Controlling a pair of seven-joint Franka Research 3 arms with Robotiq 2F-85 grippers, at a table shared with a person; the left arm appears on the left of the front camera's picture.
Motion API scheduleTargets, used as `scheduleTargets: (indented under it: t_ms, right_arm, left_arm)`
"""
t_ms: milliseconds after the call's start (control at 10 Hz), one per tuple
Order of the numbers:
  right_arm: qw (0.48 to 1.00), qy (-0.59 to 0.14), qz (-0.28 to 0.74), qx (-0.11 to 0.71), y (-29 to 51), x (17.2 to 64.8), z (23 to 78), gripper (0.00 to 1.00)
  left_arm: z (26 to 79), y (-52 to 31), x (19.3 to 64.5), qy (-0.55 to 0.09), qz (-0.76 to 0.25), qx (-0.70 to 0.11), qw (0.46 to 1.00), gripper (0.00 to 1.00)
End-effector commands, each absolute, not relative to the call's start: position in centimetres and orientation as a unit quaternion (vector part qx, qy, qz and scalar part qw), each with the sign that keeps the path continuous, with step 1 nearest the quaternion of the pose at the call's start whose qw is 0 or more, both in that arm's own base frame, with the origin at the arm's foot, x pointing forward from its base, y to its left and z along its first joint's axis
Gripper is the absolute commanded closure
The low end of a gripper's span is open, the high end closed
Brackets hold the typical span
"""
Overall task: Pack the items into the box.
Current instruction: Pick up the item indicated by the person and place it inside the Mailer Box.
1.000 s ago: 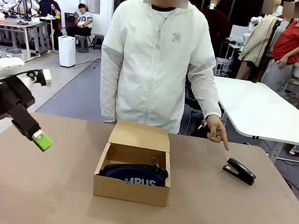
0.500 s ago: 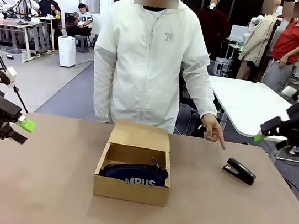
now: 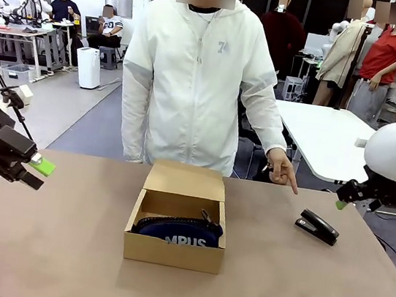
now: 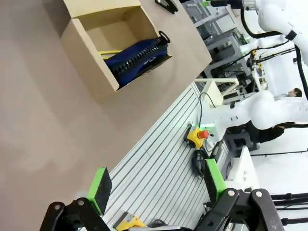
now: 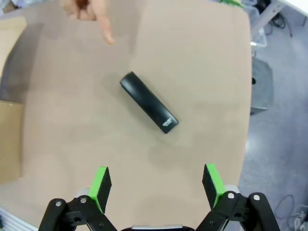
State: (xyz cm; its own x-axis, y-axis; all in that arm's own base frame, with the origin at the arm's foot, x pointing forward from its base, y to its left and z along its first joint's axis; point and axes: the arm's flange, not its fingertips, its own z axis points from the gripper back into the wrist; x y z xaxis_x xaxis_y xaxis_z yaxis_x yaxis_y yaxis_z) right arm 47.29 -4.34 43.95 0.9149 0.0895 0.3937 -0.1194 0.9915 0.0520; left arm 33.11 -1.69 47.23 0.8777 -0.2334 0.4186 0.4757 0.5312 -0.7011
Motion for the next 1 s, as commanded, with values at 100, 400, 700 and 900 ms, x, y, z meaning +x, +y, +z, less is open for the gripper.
scheduleTargets:
  t_ms: [100,400,700,900]
  right_arm:
    - [0.989,-0.140,0.034,0.026,-5.0,50.0,42.4,0.00]
    - [0.996,-0.045,0.059,0.055,-5.9,58.6,42.8,0.00]
    - [0.996,-0.025,0.055,0.070,-5.7,64.4,40.9,0.00]
    - [0.995,-0.032,0.067,0.069,-5.7,62.5,41.0,0.00]
  left_arm:
    - [47.2,-1.5,33.1,-0.138,-0.206,-0.440,0.863,0.00]
    - [47.2,-1.5,33.1,-0.138,-0.206,-0.440,0.863,0.00]
    - [47.2,-1.5,33.1,-0.138,-0.206,-0.440,0.863,0.00]
    - [47.2,-1.5,33.1,-0.138,-0.206,-0.440,0.863,0.00]
